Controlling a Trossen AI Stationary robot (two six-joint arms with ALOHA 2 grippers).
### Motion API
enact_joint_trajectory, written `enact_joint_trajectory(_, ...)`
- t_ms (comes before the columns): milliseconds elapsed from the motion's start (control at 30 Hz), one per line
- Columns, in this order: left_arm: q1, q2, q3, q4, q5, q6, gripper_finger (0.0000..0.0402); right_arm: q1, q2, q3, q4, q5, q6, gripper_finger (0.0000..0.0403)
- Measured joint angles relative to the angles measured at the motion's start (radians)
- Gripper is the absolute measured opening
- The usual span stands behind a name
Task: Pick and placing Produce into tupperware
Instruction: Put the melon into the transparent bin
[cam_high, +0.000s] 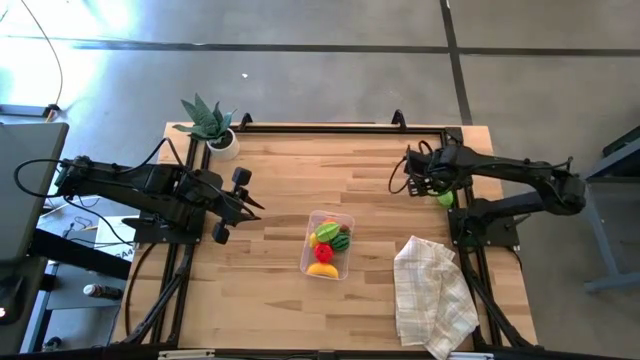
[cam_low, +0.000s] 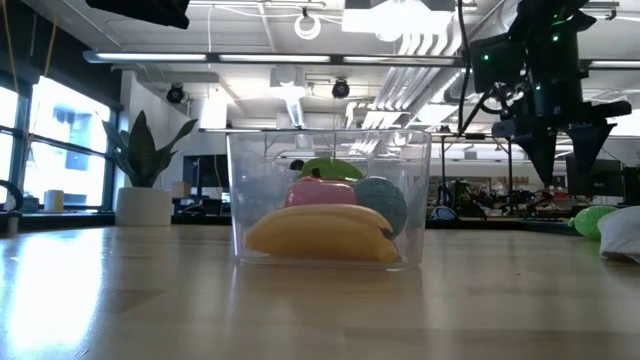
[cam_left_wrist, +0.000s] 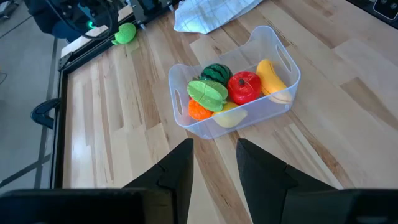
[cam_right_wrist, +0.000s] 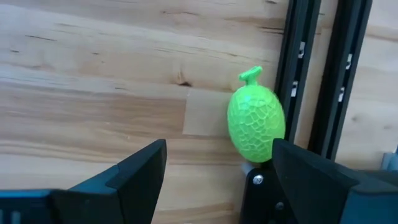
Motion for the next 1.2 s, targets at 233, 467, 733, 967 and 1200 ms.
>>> enact_joint_trajectory(233, 0.000, 0.000, 0.000, 0.000, 0.000, 0.000, 0.0111, -0.073, 0.002, -0.036, 0.026, -0.008, -0.069, 0.0284)
enact_joint_trajectory(467, 0.000, 0.000, 0.000, 0.000, 0.000, 0.000, 0.0111, -0.114, -0.012, -0.132, 0.139, -0.096, -0.078, 0.0284)
enact_joint_trajectory(733, 0.000, 0.000, 0.000, 0.000, 0.000, 0.000, 0.0111, -0.127, -0.051, -0.132, 0.113, -0.078, -0.097, 0.0284)
enact_joint_trajectory(967, 0.000, 0.000, 0.000, 0.000, 0.000, 0.000, 0.0111, -0.161, -0.051, -0.134, 0.107, -0.078, -0.109, 0.0284)
enact_joint_trajectory(1200, 0.000, 0.000, 0.000, 0.000, 0.000, 0.000, 0.0111, -0.197, -0.051, -0.134, 0.108, -0.078, -0.108, 0.0284)
